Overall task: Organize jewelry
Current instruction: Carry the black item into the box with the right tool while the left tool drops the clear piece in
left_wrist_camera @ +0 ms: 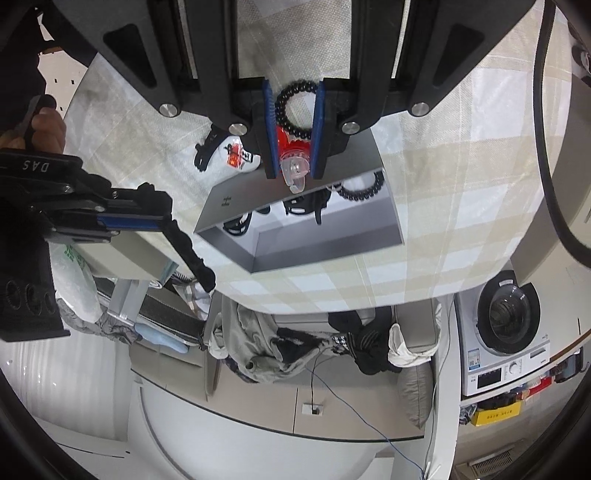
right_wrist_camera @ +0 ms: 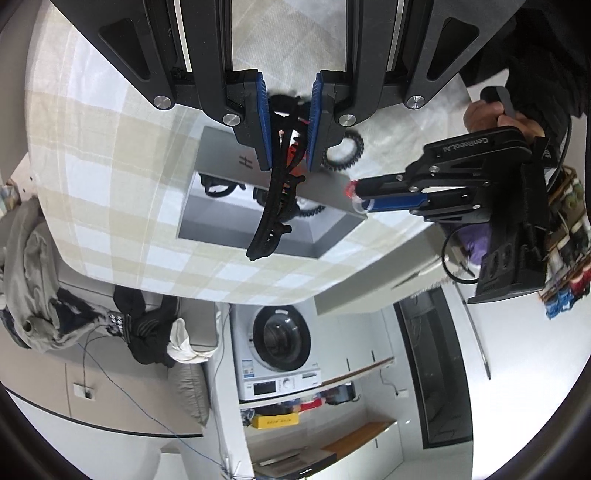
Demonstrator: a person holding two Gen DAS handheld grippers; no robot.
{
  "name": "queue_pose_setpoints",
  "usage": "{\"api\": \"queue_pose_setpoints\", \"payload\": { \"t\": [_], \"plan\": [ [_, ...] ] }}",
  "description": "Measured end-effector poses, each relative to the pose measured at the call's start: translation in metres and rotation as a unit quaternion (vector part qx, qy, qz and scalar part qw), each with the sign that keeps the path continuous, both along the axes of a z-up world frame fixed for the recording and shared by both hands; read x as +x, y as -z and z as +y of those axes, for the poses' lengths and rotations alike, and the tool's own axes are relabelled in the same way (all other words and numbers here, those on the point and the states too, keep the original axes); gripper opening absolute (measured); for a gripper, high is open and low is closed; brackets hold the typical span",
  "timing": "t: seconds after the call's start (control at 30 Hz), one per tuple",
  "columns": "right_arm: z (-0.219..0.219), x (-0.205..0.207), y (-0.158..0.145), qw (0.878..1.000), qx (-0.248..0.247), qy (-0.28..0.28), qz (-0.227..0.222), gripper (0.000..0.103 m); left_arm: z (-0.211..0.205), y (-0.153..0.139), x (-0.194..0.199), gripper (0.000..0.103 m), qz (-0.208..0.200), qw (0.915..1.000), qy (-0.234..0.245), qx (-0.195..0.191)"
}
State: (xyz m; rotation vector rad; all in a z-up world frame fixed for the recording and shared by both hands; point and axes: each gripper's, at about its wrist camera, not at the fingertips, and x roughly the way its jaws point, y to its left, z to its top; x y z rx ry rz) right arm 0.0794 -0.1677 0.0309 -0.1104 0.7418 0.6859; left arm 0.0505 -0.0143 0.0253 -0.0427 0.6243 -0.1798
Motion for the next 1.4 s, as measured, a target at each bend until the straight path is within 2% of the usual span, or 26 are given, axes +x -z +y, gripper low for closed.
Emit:
{"api": "queue_pose_setpoints", "payload": {
  "t": [0.33, 0.43, 0.7, 1.07, 1.4],
  "plan": [
    [-0.002, 0.025, -0.002, 0.998, 0.039, 0.049, 0.000, 0.017, 0.013, -0.007, 0.017, 0.011, -0.016, 0.9996, -0.021, -0.011],
    [0.000, 0.040, 0.003, 0.997, 0.045, 0.061, 0.015, 0.017, 0.013, -0.006, 0.026, 0.012, -0.014, 0.9995, -0.027, -0.004],
    [0.008, 0.060, 0.015, 0.996, 0.030, 0.077, 0.019, 0.017, 0.013, -0.001, 0.041, 0.011, -0.007, 0.9994, -0.032, -0.007],
    [0.012, 0.072, 0.031, 0.996, -0.017, 0.078, 0.028, 0.017, 0.016, 0.014, 0.048, 0.012, 0.020, 0.9987, -0.047, 0.003],
    [0.014, 0.069, 0.030, 0.997, -0.006, 0.062, 0.050, 0.017, 0.022, 0.014, 0.050, 0.012, 0.027, 0.9977, -0.062, 0.008]
  ]
}}
